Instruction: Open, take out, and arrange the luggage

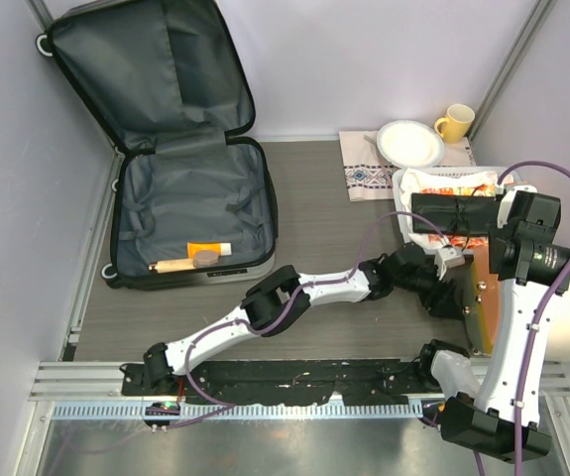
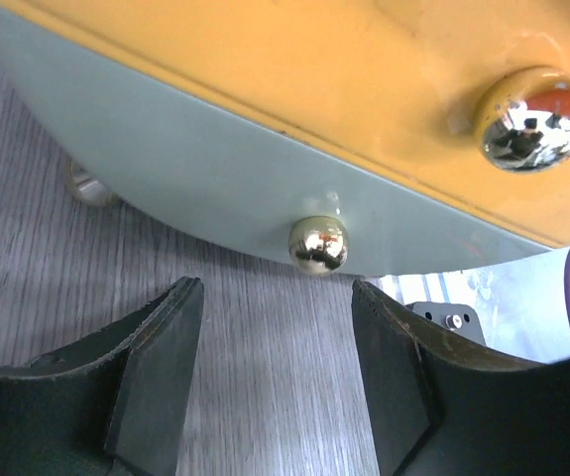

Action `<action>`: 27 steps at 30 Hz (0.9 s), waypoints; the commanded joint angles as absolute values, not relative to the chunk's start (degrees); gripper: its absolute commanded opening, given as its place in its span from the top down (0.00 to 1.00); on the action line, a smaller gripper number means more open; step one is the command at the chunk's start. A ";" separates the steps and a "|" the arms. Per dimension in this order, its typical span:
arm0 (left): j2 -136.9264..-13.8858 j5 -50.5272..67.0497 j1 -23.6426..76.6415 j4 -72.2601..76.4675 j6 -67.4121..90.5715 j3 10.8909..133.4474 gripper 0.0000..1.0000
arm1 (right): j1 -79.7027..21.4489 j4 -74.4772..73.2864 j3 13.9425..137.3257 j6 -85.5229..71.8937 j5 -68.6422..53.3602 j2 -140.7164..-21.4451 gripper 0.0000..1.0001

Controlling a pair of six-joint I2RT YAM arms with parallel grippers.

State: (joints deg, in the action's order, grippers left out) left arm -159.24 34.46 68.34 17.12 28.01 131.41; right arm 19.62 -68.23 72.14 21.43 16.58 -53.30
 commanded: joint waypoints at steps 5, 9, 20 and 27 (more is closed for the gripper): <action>-146.18 35.07 64.87 22.06 25.59 120.16 0.35 | 19.69 -85.60 81.38 16.17 8.44 -57.22 0.45; -142.39 35.24 63.72 22.59 24.17 114.35 0.35 | 19.69 -85.17 84.63 16.26 8.96 -57.04 0.45; -138.96 34.89 62.76 21.97 24.25 110.74 0.34 | 19.69 -78.23 75.78 23.37 19.86 -52.92 0.42; -136.50 34.98 61.52 23.90 28.04 107.50 0.35 | 19.60 -71.02 69.53 27.16 23.55 -48.08 0.41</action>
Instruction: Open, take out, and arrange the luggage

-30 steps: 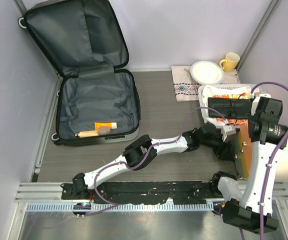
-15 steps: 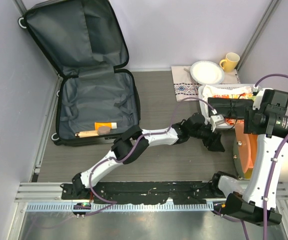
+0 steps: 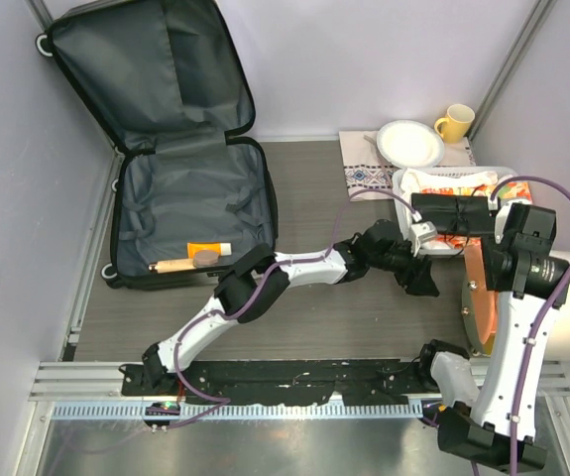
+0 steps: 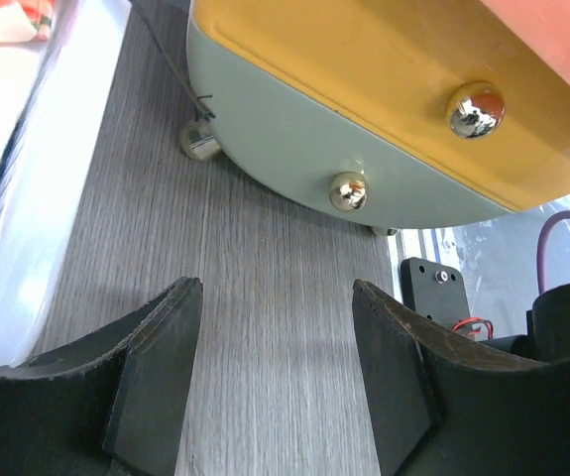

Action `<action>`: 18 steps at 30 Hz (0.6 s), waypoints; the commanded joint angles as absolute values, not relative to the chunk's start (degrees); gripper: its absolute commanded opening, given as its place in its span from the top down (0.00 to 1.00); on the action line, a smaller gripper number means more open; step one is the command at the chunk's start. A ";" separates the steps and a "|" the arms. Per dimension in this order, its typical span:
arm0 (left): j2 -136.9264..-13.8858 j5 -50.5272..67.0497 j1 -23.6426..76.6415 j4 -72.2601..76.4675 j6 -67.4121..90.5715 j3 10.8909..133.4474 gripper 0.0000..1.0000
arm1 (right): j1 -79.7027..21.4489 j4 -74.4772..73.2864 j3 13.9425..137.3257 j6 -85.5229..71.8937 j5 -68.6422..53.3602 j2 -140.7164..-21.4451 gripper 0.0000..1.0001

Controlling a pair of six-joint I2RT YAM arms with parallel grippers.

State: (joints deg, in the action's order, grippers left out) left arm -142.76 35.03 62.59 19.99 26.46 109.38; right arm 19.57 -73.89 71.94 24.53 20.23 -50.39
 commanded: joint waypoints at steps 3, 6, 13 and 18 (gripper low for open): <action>-133.34 34.89 61.17 24.61 27.60 103.11 0.35 | 19.60 -68.12 68.21 28.30 24.96 -46.94 0.43; -130.87 35.07 60.47 24.70 27.42 100.73 0.35 | 19.60 -65.22 66.19 29.79 25.14 -45.71 0.43; -125.51 36.56 58.10 22.50 26.90 96.42 0.35 | 19.60 -57.93 61.00 34.80 26.98 -43.25 0.43; -120.16 37.97 56.69 19.43 24.88 92.56 0.35 | 19.51 -53.97 58.62 36.91 26.98 -41.84 0.49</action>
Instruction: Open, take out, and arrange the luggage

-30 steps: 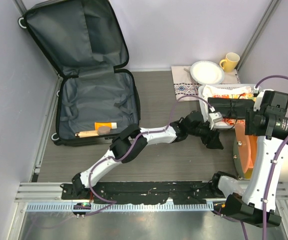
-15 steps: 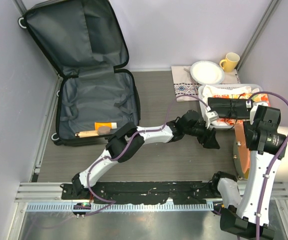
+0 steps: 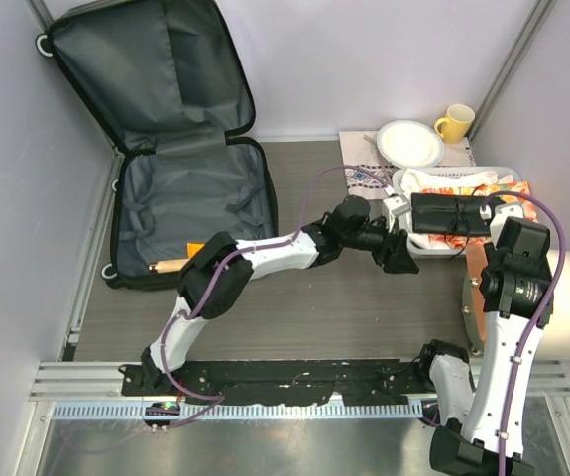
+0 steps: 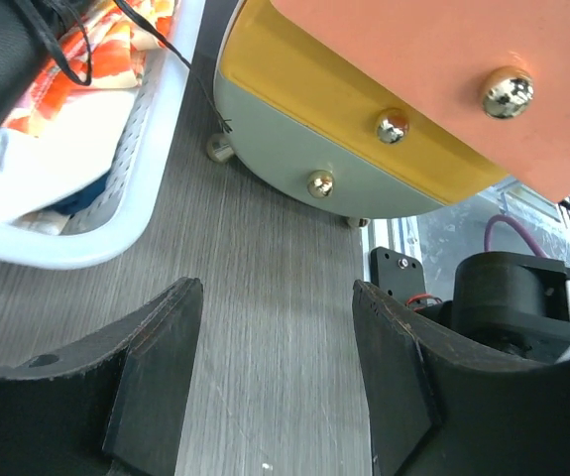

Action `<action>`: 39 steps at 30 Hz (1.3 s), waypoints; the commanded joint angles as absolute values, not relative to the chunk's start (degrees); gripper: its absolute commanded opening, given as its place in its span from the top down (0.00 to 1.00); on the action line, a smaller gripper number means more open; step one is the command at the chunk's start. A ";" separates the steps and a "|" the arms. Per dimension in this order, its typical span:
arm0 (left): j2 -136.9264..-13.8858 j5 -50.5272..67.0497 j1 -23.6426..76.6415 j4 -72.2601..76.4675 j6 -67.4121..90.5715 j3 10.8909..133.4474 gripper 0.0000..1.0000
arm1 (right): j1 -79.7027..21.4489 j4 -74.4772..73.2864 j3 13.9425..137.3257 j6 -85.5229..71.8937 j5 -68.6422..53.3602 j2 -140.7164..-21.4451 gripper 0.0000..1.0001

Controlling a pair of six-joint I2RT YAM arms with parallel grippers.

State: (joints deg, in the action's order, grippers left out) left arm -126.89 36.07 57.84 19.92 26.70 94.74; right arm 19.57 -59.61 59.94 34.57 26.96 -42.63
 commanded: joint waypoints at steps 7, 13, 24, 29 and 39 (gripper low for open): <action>-114.88 38.67 54.23 16.53 24.44 88.33 0.35 | 18.55 -52.82 59.50 38.06 24.61 -41.92 0.85; -112.24 39.11 52.56 13.89 23.21 86.57 0.35 | 17.75 -54.58 63.80 35.78 20.49 -42.98 0.99; -108.90 38.23 49.75 12.83 25.40 82.71 0.35 | 17.31 -55.98 67.15 35.68 9.43 -42.89 0.99; -106.00 38.14 48.34 9.94 25.05 80.25 0.36 | 17.23 -58.09 66.80 36.47 4.49 -43.77 0.99; -99.85 37.09 46.50 5.98 23.03 74.97 0.35 | 17.23 -63.89 67.14 42.62 -7.29 -42.01 0.78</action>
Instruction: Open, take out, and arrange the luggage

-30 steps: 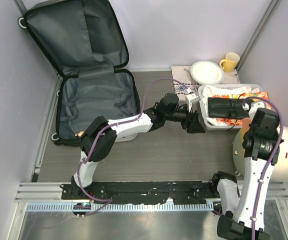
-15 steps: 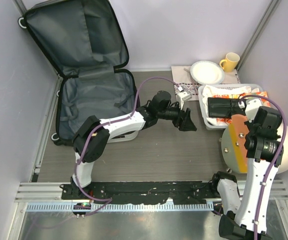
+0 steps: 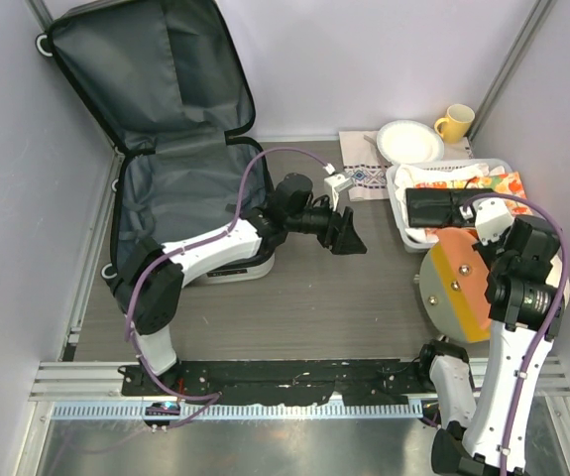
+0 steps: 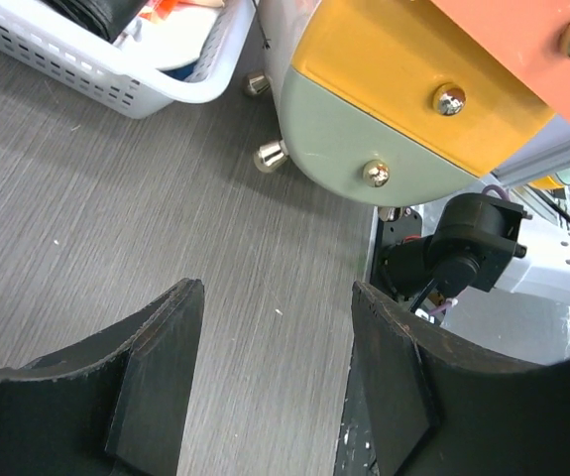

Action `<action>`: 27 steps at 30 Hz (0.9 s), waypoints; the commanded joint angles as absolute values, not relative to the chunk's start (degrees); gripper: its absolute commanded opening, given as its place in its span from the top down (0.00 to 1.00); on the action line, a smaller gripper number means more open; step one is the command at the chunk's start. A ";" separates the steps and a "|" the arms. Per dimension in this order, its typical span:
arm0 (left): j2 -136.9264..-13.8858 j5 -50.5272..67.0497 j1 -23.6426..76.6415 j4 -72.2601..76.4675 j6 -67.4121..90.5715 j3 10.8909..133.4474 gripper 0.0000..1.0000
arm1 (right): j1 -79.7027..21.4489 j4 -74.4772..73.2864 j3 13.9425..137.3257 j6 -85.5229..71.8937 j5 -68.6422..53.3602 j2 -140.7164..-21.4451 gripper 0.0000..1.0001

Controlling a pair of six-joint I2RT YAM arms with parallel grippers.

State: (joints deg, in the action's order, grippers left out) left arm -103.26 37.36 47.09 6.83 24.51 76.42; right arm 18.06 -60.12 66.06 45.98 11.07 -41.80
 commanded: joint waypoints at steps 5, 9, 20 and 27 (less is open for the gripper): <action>-99.93 37.00 46.58 6.24 23.03 74.44 0.36 | 17.23 -69.42 68.73 44.99 -10.63 -42.98 0.48; -100.02 37.00 46.58 6.50 23.12 74.44 0.36 | 17.23 -76.36 71.71 51.23 -14.23 -43.24 0.29; -98.26 37.00 46.49 5.54 23.55 73.39 0.35 | 17.23 -85.95 81.38 57.12 -26.97 -45.52 0.24; -97.12 36.83 46.58 4.22 23.29 72.86 0.34 | 17.23 -75.73 89.11 35.74 -29.65 -48.33 0.24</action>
State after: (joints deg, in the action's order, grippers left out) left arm -101.27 37.06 46.74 4.73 23.73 73.10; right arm 17.19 -78.13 85.12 52.51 -28.38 -45.25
